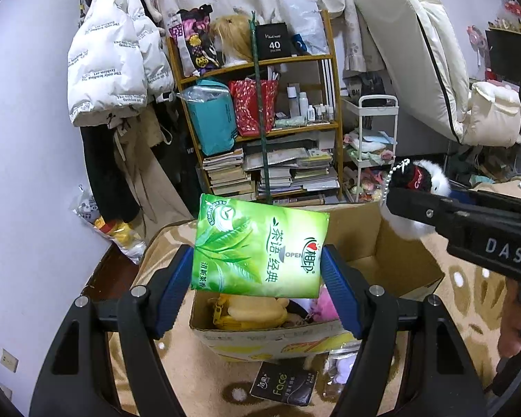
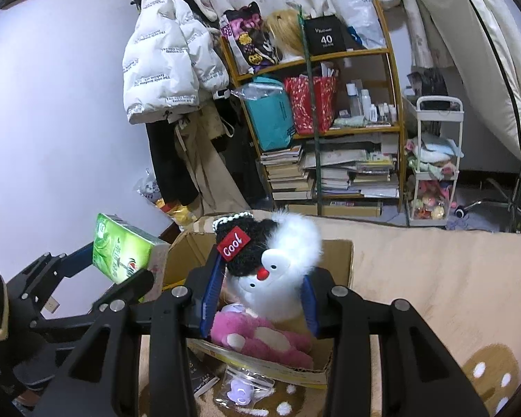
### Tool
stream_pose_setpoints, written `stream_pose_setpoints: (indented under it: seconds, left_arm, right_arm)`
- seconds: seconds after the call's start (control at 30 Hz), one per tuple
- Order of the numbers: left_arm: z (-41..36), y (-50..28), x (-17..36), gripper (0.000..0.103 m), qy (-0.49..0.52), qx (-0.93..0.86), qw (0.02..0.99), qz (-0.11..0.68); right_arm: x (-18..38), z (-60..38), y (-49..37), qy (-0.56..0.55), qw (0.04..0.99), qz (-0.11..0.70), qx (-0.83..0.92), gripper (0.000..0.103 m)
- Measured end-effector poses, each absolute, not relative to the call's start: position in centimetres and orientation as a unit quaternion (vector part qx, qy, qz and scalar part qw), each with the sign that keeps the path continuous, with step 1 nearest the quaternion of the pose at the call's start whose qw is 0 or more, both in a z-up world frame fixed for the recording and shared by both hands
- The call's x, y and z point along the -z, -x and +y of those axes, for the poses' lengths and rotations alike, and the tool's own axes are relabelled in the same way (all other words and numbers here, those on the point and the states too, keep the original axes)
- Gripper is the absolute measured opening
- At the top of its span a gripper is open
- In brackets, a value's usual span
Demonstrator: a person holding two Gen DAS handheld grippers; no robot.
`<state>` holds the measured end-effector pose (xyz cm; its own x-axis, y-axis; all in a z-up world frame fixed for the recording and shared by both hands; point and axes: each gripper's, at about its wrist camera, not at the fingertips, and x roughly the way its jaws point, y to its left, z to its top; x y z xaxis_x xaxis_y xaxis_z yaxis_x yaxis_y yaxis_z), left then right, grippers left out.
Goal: Organize soft objects
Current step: 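Lift the green tissue pack and white penguin and carry both over the box, then open both tools to drop the tissue pack and penguin into the box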
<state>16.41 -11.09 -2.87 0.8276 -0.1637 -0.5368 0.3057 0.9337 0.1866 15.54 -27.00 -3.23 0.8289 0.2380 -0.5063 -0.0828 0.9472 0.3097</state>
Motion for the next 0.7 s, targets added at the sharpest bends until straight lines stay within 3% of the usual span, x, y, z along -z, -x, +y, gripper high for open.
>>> stream_pose_setpoints:
  seconds: [0.6, 0.67, 0.7]
  left_arm:
    - [-9.9, -19.0, 5.5, 0.075, -0.106, 0.123, 0.936, 0.313]
    - [-10.0, -19.0, 5.5, 0.076, -0.109, 0.123, 0.936, 0.311]
    - [-9.9, -18.9, 5.5, 0.081, -0.109, 0.123, 0.936, 0.311]
  right_arm:
    - [6.6, -26.8, -17.2, -0.151, 0.925, 0.336, -0.095, 0.046]
    - [6.7, -27.0, -17.3, -0.156, 0.923, 0.338, -0.094, 0.046]
    - [6.8, -27.1, -17.4, -0.157, 0.923, 0.339, -0.093, 0.046]
